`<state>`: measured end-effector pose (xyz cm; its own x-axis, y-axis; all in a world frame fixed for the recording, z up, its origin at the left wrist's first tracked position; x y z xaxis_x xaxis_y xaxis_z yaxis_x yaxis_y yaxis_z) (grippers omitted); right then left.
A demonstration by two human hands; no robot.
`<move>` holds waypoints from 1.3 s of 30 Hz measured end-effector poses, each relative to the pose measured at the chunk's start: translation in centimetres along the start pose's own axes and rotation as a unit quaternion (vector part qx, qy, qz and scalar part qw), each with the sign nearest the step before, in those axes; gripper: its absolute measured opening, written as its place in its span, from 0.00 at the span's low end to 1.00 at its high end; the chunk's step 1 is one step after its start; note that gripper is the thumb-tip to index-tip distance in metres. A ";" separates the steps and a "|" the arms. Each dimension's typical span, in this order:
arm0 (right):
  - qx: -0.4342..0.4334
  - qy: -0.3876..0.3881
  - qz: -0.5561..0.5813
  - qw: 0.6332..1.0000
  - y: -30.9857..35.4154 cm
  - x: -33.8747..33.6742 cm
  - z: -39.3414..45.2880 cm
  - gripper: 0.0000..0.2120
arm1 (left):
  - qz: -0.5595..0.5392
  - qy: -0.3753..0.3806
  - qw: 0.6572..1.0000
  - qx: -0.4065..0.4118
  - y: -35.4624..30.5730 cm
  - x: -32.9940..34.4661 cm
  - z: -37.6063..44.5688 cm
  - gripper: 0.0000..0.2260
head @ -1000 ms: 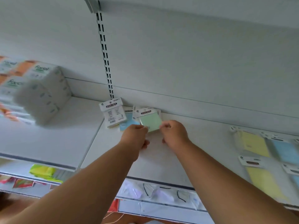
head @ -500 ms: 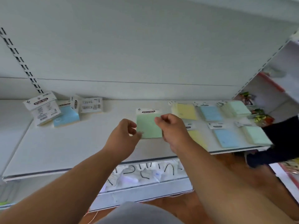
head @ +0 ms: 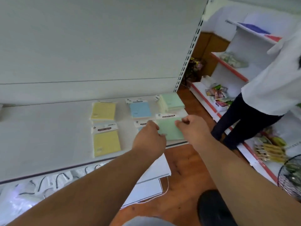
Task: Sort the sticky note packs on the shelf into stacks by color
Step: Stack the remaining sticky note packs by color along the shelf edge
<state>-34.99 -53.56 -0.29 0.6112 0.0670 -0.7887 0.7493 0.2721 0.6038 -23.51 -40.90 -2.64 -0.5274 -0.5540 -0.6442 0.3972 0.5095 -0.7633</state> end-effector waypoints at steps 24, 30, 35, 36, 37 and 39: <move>-0.216 0.037 0.021 0.976 6.2 2.7 -0.8 0.07 | 0.093 -0.136 0.986 -0.027 1.7 -2.5 -1.2 0.08; -0.295 0.124 0.069 0.945 17.0 10.3 -8.7 0.07 | 0.095 -0.227 0.960 -0.137 12.5 -14.4 -2.9 0.09; -0.339 0.172 0.083 0.921 26.4 18.3 -16.5 0.06 | 0.094 -0.269 0.942 -0.176 21.9 -24.6 -3.4 0.08; -0.344 0.182 0.085 0.917 28.3 20.0 -18.0 0.06 | 0.097 -0.271 0.941 -0.179 23.7 -26.5 -3.3 0.09; -0.351 0.192 0.087 0.912 30.2 21.6 -19.5 0.06 | 0.100 -0.272 0.939 -0.183 25.5 -28.5 -3.1 0.09; -0.371 0.204 0.075 0.903 33.9 24.9 -21.9 0.08 | 0.105 -0.271 0.939 -0.186 28.6 -31.9 -2.6 0.10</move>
<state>0.02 -21.68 -2.03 0.4343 0.4634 -0.7724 0.1959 0.7884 0.5831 2.70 -6.97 -3.79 0.0321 -0.6182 -0.7854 0.1073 0.7834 -0.6122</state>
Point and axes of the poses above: each hand's wrist, its own z-axis towards the middle knuckle, its own x-axis out of the palm, y = z × x, the point moved 5 cm from there along z, towards the middle knuckle, and after that the axes turned 13 degrees about -y, right-handed, at the moved point
